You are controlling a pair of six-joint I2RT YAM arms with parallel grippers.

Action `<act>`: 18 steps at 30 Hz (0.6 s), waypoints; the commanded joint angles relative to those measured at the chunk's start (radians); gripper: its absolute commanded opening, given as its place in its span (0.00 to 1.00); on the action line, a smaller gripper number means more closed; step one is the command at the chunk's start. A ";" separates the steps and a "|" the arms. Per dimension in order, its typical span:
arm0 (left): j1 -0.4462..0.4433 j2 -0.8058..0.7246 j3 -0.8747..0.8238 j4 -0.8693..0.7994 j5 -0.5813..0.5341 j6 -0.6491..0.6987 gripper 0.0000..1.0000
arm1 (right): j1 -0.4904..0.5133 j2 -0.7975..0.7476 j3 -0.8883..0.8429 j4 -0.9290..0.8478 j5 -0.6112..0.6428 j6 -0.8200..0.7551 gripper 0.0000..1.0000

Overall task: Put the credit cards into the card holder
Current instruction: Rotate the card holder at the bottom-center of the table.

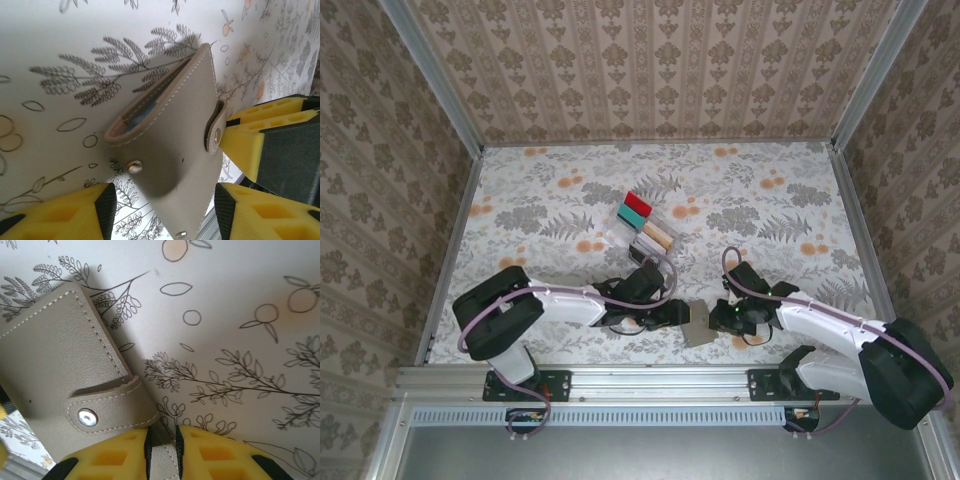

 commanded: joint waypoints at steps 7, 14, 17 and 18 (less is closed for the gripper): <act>-0.009 0.015 -0.001 0.145 -0.005 -0.047 0.37 | 0.026 0.038 -0.017 0.064 -0.028 0.047 0.22; -0.004 -0.045 -0.019 0.128 -0.050 -0.028 0.36 | 0.028 0.031 0.012 0.020 0.019 0.038 0.23; 0.007 -0.059 -0.027 0.133 -0.053 -0.019 0.31 | 0.028 0.038 0.031 0.015 0.025 0.032 0.24; 0.009 -0.062 -0.027 0.137 -0.050 -0.016 0.28 | 0.028 0.043 0.036 0.014 0.026 0.031 0.24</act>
